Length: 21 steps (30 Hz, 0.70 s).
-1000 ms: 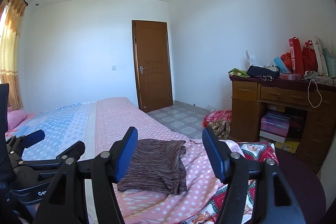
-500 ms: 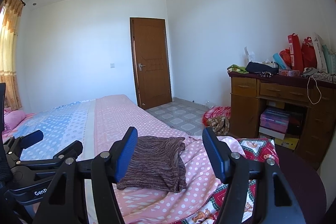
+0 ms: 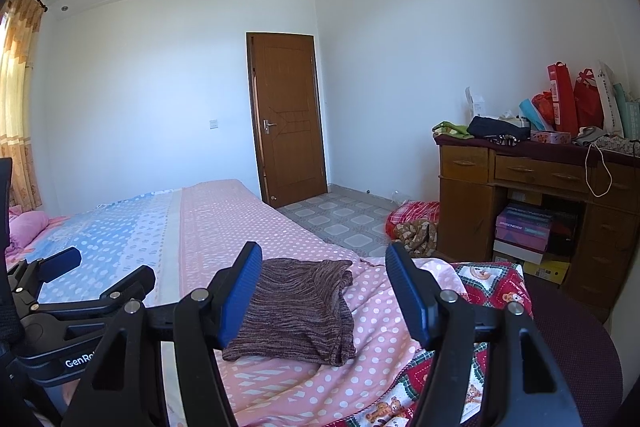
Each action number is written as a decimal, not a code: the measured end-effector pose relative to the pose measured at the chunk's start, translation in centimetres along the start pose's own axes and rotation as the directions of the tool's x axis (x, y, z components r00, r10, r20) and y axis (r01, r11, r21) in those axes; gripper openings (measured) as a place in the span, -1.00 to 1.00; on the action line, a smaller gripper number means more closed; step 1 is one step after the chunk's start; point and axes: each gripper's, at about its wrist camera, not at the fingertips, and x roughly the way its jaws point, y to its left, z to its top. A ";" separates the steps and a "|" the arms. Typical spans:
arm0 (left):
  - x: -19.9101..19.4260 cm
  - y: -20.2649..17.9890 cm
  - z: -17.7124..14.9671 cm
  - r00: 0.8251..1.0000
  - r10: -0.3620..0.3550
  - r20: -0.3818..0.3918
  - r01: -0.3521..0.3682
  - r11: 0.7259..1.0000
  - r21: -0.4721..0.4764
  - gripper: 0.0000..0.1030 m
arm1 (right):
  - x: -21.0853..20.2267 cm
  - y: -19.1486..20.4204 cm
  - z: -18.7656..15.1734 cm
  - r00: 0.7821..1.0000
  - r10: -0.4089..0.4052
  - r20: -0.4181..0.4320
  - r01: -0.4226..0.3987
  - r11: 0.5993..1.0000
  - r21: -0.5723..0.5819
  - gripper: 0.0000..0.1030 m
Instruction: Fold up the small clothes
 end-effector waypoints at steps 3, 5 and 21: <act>0.0 -0.1 0.0 1.000 0.002 0.000 -0.002 1.000 0.000 1.00 | -0.1 -0.1 0.1 1.000 -0.001 0.002 0.001 1.000 0.001 0.27; -0.1 0.0 0.0 1.000 0.006 0.001 -0.006 1.000 0.001 1.00 | 0.0 -0.1 0.1 1.000 -0.002 0.004 0.002 1.000 0.001 0.27; 1.0 -0.3 -0.4 0.997 0.063 -0.044 -0.061 0.998 0.031 1.00 | 0.0 -0.4 0.1 1.000 -0.001 0.001 0.001 1.000 0.004 0.27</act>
